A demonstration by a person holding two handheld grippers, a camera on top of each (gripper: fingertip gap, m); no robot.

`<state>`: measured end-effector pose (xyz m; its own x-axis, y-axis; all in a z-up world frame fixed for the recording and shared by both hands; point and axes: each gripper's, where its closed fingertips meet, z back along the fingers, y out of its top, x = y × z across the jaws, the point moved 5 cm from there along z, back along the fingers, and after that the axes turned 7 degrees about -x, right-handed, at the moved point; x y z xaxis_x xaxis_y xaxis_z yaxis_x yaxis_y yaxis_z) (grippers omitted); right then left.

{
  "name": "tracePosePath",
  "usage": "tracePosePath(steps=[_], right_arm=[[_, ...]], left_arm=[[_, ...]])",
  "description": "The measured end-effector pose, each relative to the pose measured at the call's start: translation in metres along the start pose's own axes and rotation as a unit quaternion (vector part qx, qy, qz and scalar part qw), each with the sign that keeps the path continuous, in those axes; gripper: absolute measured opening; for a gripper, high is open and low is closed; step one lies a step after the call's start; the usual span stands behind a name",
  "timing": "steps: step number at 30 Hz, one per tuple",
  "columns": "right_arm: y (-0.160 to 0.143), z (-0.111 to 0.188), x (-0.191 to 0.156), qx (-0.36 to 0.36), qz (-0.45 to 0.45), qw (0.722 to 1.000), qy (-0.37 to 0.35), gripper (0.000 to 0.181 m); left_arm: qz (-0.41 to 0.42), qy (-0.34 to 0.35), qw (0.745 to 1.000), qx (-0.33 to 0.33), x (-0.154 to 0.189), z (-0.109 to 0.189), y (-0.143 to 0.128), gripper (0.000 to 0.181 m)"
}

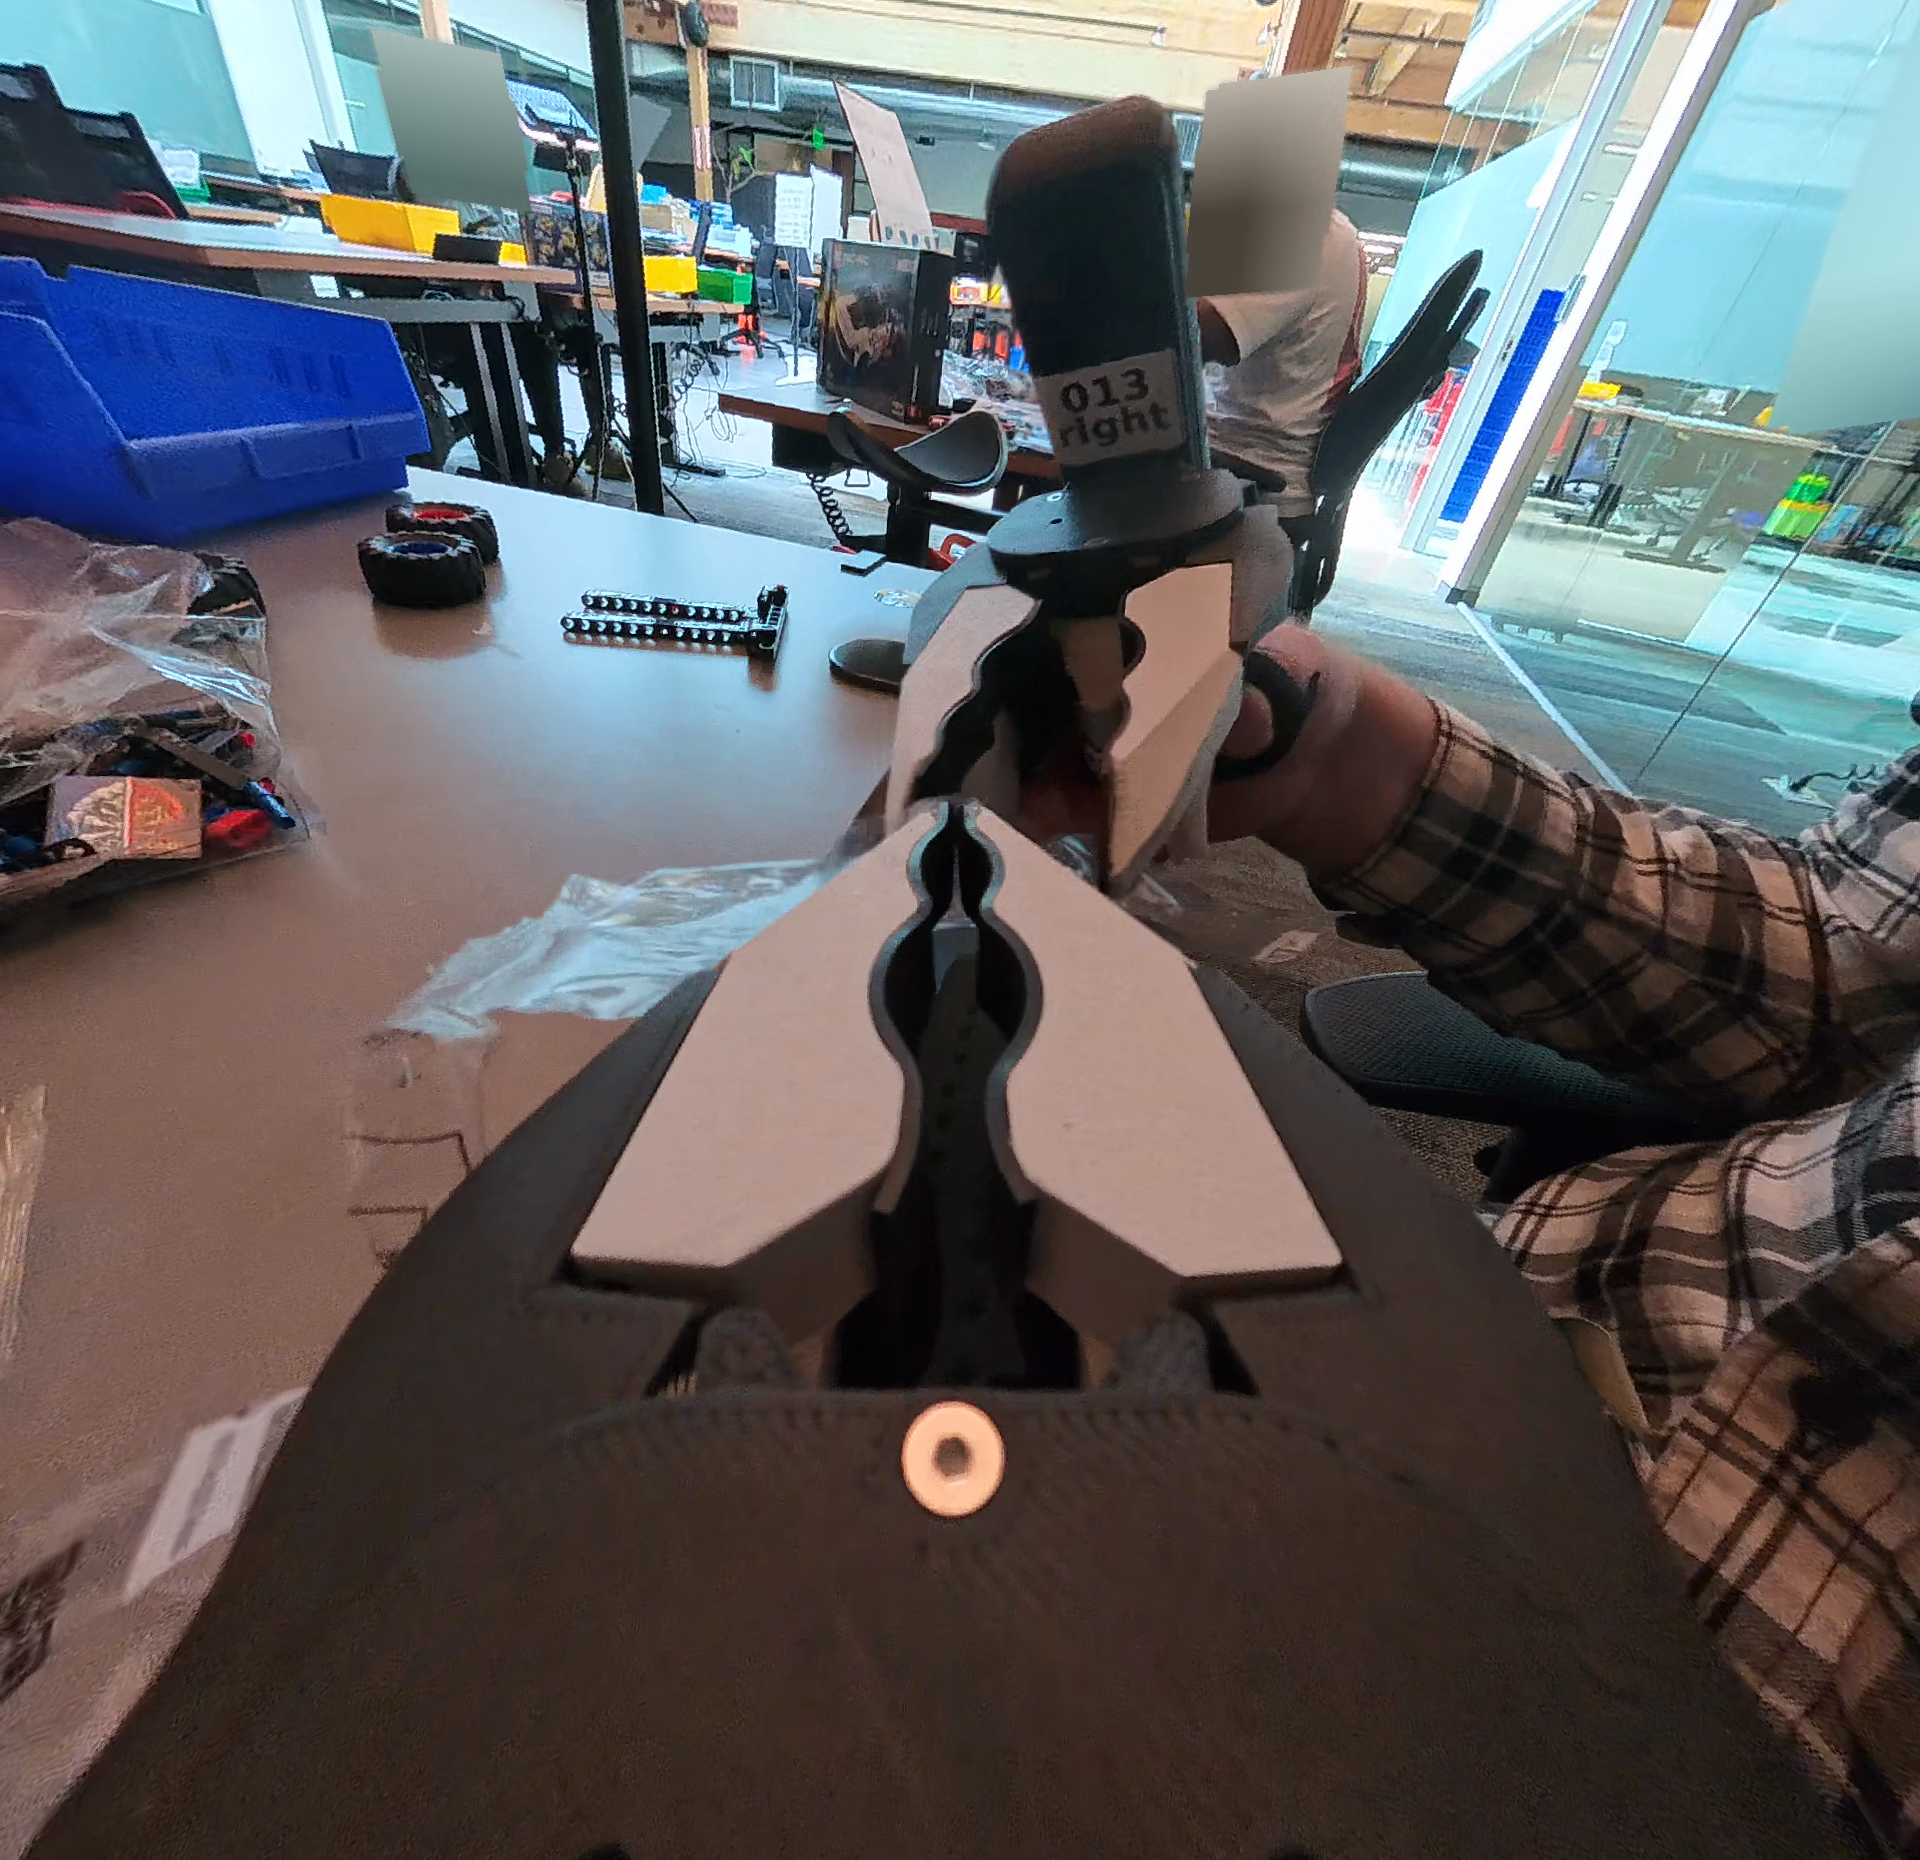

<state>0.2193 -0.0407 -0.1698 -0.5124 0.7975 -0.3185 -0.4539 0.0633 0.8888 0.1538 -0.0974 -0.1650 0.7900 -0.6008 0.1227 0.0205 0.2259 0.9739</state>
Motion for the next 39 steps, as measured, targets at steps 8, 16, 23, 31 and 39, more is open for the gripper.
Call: tracePosePath(steps=[8,16,23,31,39], right_arm=[[0.007,0.007,-0.005,0.073,-0.012,0.996,0.043,0.002],[0.012,0.015,0.002,0.165,-0.041,0.984,0.061,0.0],[0.024,0.033,0.006,0.215,-0.018,0.977,0.005,0.0],[0.037,0.028,0.004,0.211,0.037,0.974,-0.069,0.0],[0.052,0.025,-0.014,0.216,0.112,0.966,-0.085,0.0]], left_arm=[[-0.002,-0.024,0.999,0.025,0.01,0.004,0.01,0.0],[-0.007,0.003,1.0,0.021,0.007,0.011,0.012,0.0],[0.015,0.028,0.999,0.009,-0.002,0.021,0.016,0.0],[0.105,0.039,0.994,0.017,-0.008,0.021,0.018,0.06],[0.227,0.038,0.972,0.055,-0.034,0.026,0.008,0.08]])
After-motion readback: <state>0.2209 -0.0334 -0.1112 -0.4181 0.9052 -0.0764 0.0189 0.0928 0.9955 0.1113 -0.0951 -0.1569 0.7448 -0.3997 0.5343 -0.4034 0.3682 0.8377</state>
